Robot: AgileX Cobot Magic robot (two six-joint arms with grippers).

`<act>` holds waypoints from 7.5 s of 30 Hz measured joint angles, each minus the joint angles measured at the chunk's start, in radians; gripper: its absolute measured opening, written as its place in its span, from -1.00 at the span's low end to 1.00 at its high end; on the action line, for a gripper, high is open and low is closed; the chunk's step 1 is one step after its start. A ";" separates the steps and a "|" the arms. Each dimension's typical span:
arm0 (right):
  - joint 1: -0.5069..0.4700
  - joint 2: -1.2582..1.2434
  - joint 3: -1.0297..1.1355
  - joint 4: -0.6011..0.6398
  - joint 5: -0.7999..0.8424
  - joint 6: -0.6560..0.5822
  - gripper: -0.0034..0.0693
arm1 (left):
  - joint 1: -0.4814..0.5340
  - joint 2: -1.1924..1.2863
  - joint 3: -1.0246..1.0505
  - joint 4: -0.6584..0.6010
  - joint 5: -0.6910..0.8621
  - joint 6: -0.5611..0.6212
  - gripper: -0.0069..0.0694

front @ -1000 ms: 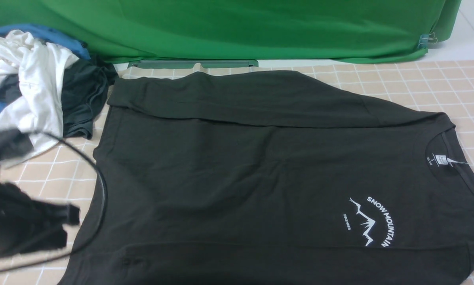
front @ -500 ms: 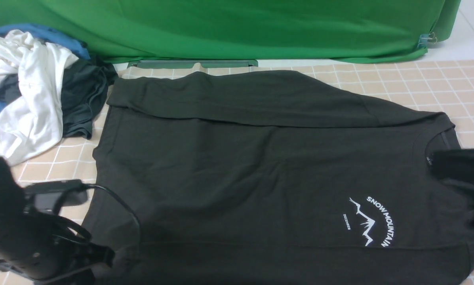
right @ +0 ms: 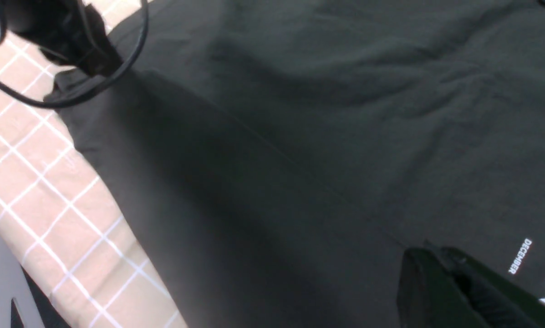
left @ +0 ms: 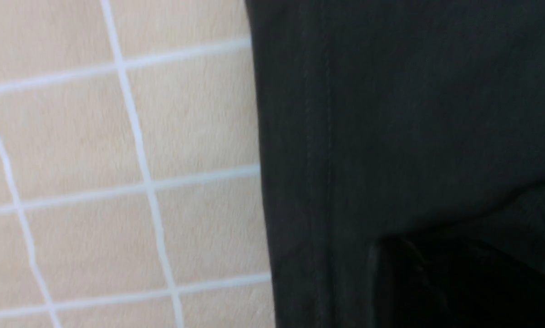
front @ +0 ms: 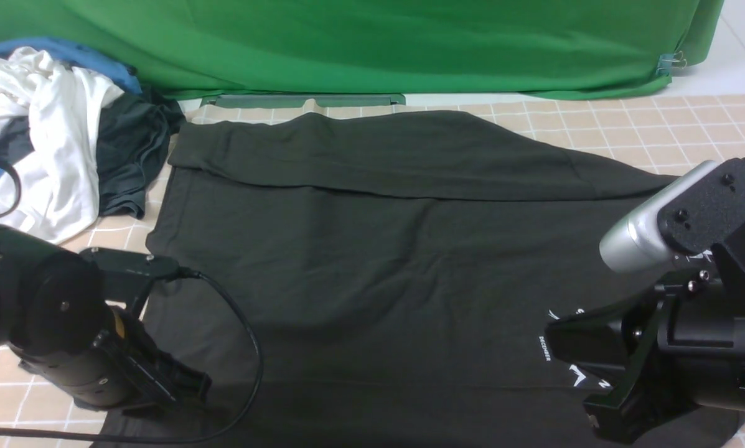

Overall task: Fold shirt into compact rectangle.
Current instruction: 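Grasp the left edge of the dark T-shirt lying flat on the table, then fold the left side of the black T-shirt inward over its body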

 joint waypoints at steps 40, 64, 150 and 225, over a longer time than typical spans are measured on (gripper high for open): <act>0.001 0.001 -0.001 -0.001 -0.041 -0.011 -0.80 | -0.005 -0.150 -0.413 -0.132 0.366 0.048 -0.73; 0.001 0.001 -0.001 -0.001 -0.035 0.014 -0.80 | -0.005 0.319 -0.634 0.185 0.165 0.007 -0.64; 0.029 0.474 -0.064 -0.076 0.399 0.023 0.21 | -0.005 -0.261 0.077 -0.179 0.297 -0.037 -0.55; 0.030 0.473 -0.165 -0.121 0.447 -0.047 0.21 | -0.005 0.343 -0.516 0.114 0.155 -0.083 -0.25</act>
